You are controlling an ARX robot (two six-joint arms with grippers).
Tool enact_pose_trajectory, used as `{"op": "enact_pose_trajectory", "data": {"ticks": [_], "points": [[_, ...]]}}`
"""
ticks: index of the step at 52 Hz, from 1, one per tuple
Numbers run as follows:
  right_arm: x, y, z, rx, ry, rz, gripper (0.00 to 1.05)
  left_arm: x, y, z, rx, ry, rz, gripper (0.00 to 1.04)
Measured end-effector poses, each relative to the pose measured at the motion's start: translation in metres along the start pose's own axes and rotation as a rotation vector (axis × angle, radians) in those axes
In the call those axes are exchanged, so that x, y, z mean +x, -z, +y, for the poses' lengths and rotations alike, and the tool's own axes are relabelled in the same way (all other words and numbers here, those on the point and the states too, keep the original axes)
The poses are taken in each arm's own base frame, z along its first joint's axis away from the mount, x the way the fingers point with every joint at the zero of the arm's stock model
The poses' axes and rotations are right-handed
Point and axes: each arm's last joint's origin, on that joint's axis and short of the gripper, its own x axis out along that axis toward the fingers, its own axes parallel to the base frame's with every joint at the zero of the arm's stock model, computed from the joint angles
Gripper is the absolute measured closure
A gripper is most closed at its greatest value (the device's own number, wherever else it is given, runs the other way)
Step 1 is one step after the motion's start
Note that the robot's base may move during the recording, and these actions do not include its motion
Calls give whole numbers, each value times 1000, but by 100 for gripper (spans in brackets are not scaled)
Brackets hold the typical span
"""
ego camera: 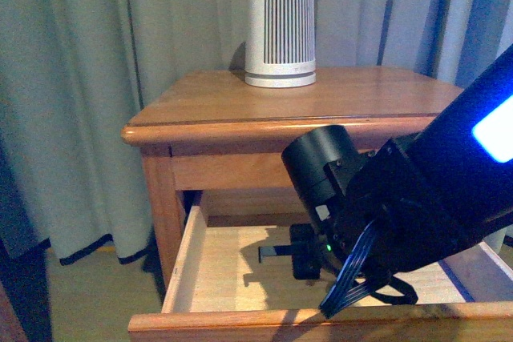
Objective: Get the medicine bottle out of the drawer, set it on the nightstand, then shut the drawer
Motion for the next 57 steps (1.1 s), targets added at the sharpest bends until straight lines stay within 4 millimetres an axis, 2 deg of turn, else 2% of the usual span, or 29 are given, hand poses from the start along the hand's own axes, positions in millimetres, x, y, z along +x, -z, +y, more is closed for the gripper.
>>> {"op": "enact_pose_trajectory", "data": {"ticks": [9,10,15,21,26,35,39,44,51,57], "points": [[-40,-15,-9,92,0,6,74,0,0,0,0,0,0,7],[-50,-16,-11,114,0,10,74,0,0,0,0,0,0,7],[-83,-9,-24,183,4,39,75,0,0,0,0,0,0,7],[-112,-5,-38,215,21,30,75,0,0,0,0,0,0,7],[-145,-31,-50,245,21,-112,75,0,0,0,0,0,0,7],[-181,-88,-69,264,33,-337,75,0,0,0,0,0,0,7],[-184,-110,-76,256,40,-382,75,0,0,0,0,0,0,7],[-175,-136,-81,233,47,-413,75,0,0,0,0,0,0,7],[-139,-167,-83,197,64,-387,75,0,0,0,0,0,0,7],[-108,-180,-81,178,75,-351,75,0,0,0,0,0,0,7]]}}
